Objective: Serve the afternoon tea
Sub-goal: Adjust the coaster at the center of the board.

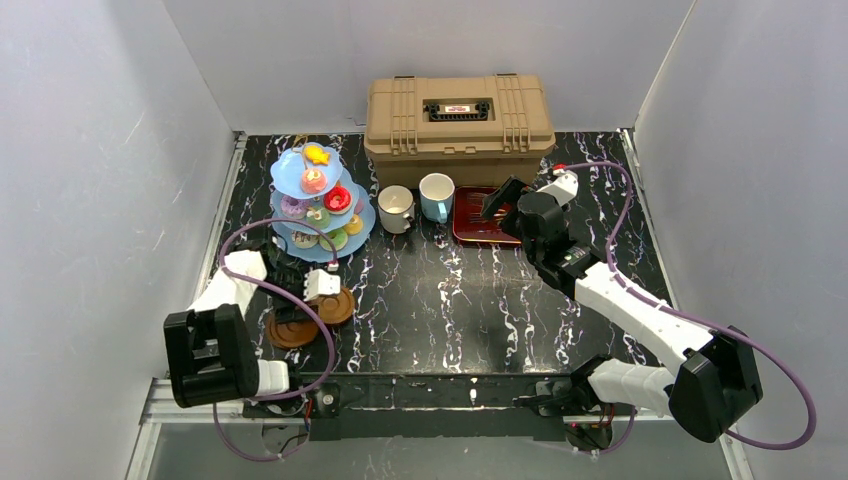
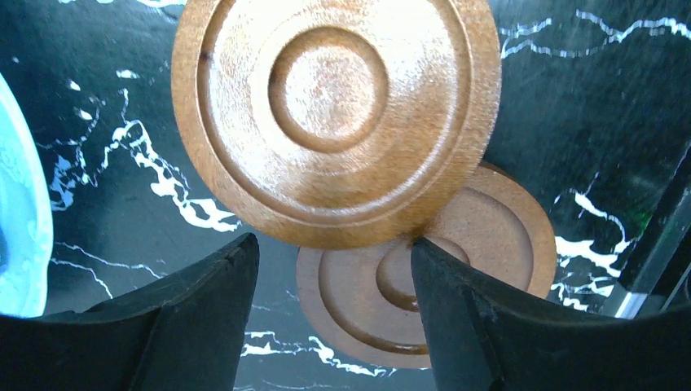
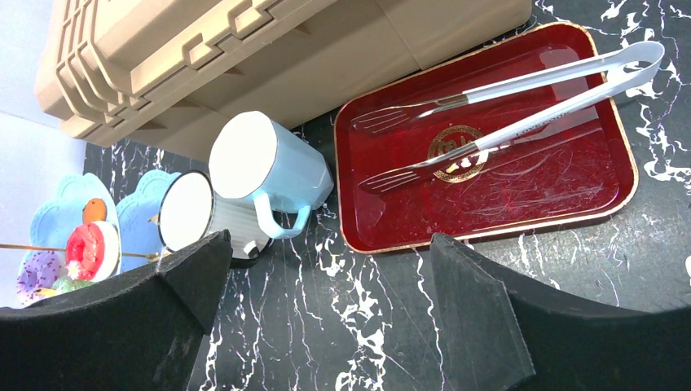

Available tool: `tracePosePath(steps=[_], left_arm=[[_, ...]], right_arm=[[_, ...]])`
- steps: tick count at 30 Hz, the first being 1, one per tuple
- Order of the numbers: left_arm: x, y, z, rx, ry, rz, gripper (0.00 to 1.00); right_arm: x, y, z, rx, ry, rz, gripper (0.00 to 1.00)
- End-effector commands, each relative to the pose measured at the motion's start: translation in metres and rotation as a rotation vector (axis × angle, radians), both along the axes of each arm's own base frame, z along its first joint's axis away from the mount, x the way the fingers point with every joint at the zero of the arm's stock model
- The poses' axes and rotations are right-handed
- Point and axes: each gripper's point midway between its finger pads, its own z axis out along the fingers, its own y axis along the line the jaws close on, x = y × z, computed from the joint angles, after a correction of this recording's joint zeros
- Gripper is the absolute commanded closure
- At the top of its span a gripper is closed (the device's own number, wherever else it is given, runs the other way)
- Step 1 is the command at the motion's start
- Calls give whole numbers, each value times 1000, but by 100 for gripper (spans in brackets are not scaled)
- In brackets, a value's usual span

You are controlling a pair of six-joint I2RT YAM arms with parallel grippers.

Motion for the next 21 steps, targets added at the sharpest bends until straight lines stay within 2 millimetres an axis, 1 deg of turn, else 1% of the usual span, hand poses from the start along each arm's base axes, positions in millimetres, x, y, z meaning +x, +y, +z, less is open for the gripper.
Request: tracePosePath(steps=[1,4,9,15,18,21], left_arm=[[3,-25,6,-80,14,52,34],[5,-31,6,-86,14,46,34],[11,-42,6,-98,14,36,34],[21,-70,3,-93,13,-13,35],[27,-80,1,-86,14,-25,35],[34,-87,3,-96,11,-27,35]], right_arm=[[5,-1,19,22,-41,-22,0],[5,1,16,12,-34,-10,0],[3,10,8,7,-11,41,0],[-3,27,-4,-8,17,119,0],[-8,37,-8,-15,22,167,0],[-16,57,-15,-15,33,235,0]])
